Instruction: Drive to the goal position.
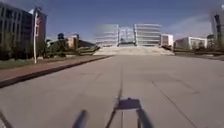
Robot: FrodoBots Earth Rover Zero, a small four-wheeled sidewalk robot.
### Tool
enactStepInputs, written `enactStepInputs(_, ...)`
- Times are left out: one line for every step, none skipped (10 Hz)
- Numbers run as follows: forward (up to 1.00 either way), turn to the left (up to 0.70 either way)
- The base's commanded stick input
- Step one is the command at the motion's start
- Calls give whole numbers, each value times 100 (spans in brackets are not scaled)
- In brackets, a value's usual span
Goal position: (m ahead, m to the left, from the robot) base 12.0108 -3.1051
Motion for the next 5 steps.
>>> enactStepInputs(70,-14)
enactStepInputs(70,-7)
enactStepInputs(70,0)
enactStepInputs(70,0)
enactStepInputs(70,0)
